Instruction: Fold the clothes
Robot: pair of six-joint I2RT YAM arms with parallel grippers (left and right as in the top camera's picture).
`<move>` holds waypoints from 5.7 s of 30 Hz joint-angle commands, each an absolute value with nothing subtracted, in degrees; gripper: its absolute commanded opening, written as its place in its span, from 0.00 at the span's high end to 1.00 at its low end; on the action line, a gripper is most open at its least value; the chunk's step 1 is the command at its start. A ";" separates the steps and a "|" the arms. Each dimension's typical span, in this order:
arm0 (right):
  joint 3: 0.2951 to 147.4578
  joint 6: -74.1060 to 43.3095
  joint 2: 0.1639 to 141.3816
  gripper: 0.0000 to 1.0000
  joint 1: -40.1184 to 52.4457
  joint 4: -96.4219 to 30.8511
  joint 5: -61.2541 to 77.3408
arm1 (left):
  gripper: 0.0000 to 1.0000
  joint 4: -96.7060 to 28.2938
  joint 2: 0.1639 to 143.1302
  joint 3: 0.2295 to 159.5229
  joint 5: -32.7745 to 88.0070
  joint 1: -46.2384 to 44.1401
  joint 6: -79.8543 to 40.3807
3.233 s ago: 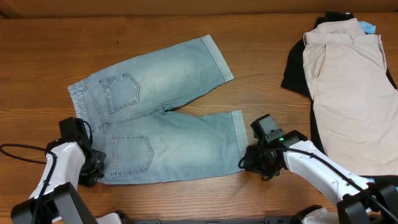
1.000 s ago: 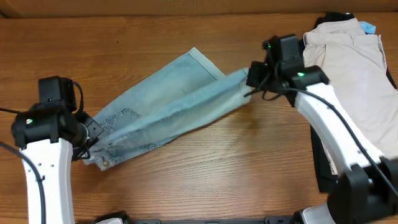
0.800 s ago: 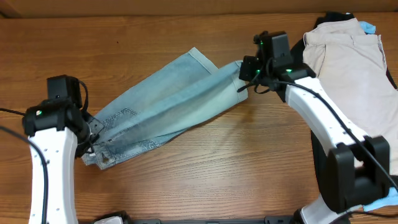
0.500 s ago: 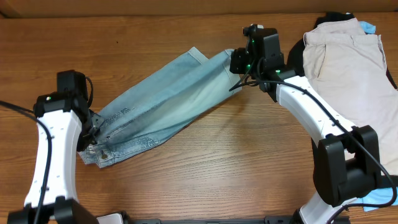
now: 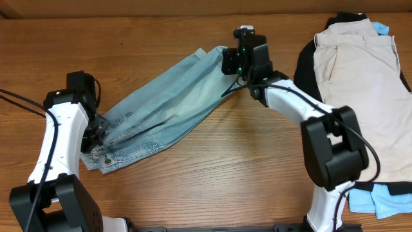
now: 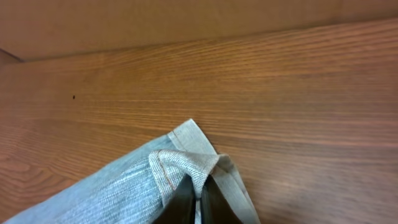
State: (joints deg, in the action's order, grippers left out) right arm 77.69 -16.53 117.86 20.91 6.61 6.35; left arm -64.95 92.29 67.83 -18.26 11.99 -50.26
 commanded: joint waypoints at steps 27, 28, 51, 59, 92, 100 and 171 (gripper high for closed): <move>78.61 -19.44 113.23 0.11 22.41 -24.49 7.11 | 0.00 -73.41 92.47 84.29 -12.84 15.09 -35.73; 78.59 -19.55 113.95 0.12 22.92 -24.10 7.09 | 0.00 -73.23 92.47 84.33 -12.82 15.09 -35.73; 78.94 -28.12 119.44 0.96 23.09 -33.23 -6.00 | 0.00 -72.20 92.51 84.38 -11.94 15.07 -31.83; 79.26 -30.72 119.44 0.96 15.79 -53.74 -0.10 | 0.00 -72.16 92.53 83.00 -6.44 13.61 -28.84; 79.13 -14.57 90.80 0.16 12.71 -66.11 7.57 | 0.51 -40.47 92.53 50.85 -5.30 4.05 -28.16; 79.13 -14.61 90.80 0.16 12.71 -66.15 7.57 | 0.88 -38.44 92.53 50.65 -5.58 4.19 -24.18; 89.97 0.49 111.31 0.06 14.57 -59.92 13.19 | 0.07 -58.35 92.58 58.28 1.93 19.49 -18.90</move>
State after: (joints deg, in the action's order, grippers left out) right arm 89.32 0.21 111.72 14.35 -59.79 12.69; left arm -59.11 92.49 61.08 3.99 17.80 -16.10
